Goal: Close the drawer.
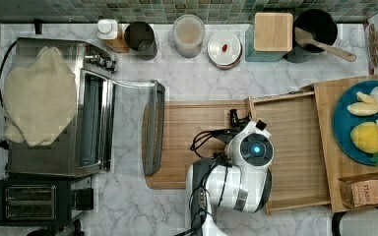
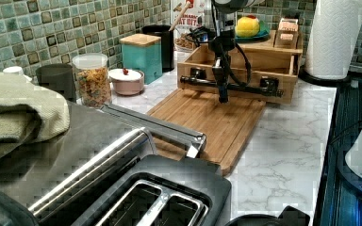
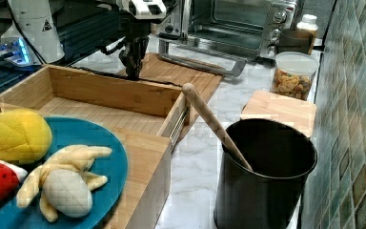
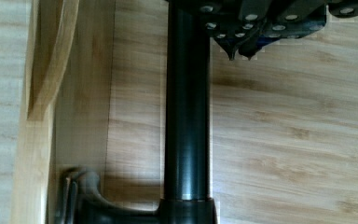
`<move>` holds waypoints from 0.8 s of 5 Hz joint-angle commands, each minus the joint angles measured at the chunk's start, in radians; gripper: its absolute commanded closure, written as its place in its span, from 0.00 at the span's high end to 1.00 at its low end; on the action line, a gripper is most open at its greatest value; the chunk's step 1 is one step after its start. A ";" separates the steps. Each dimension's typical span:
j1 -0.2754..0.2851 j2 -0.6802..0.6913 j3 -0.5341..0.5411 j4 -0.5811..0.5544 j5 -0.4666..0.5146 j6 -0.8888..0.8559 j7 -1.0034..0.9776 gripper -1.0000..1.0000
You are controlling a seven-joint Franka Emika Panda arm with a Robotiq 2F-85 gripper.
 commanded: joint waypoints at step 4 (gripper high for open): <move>-0.269 0.190 -0.270 0.393 0.081 0.064 -0.437 0.00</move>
